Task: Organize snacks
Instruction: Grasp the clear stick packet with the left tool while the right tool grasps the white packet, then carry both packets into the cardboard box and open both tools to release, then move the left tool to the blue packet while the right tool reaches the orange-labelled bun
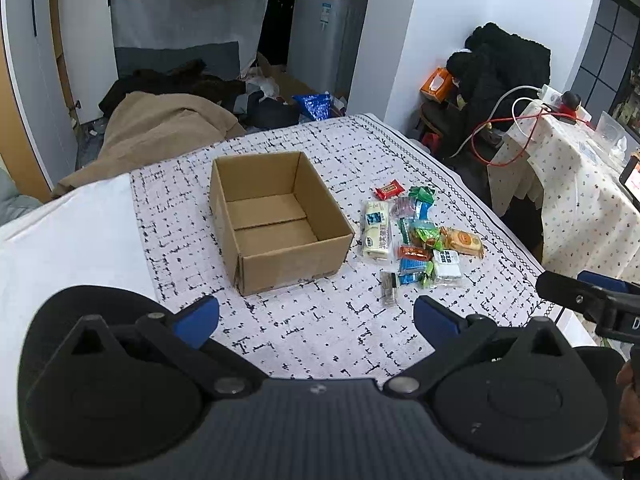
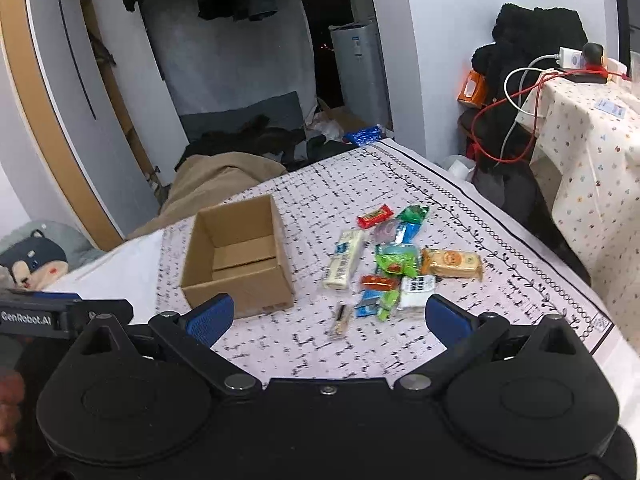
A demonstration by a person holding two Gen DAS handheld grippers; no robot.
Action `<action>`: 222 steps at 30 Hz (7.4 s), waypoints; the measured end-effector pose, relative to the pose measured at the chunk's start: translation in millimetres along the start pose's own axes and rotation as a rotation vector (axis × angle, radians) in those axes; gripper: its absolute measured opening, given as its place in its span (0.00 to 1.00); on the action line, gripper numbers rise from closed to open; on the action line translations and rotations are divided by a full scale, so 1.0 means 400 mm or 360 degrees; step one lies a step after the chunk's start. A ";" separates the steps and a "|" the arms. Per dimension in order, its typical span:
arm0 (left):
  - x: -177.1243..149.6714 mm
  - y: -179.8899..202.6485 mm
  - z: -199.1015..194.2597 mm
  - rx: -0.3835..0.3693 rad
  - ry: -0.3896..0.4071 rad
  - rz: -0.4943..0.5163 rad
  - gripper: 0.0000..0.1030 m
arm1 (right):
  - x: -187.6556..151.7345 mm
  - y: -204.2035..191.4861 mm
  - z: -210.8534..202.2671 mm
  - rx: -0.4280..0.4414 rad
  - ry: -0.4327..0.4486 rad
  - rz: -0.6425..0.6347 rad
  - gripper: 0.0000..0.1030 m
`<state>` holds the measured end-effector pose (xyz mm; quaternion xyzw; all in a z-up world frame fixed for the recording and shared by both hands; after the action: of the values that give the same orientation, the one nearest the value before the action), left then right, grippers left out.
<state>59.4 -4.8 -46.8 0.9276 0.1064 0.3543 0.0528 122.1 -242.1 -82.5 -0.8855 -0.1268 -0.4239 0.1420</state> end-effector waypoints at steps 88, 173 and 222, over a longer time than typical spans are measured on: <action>-0.016 0.241 0.733 0.0071 -0.0576 -0.0111 0.16 | -0.141 0.307 0.573 -0.0055 -0.0437 0.0321 0.42; 0.261 -0.201 0.486 0.0155 -0.0055 -0.0764 0.76 | 0.156 -0.179 0.551 0.0158 -0.0232 0.0068 0.70; 0.137 0.209 0.577 0.0038 -0.0215 -0.0056 0.79 | -0.071 0.330 0.490 0.0012 -0.0153 0.0483 0.69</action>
<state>266.9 -78.6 -168.5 0.9479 0.1231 0.2887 0.0552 290.4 -297.0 -241.6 -0.9132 0.0002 -0.3543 0.2013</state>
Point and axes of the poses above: each gripper's, at about its wrist camera, not at the fingertips, and z roughly the way its jaws point, y to its right, x to its top, the point moved 5 cm from there along z, roughly the way its jaws point, and after that the axes turned 6 degrees about -z, right-handed, at the moved point
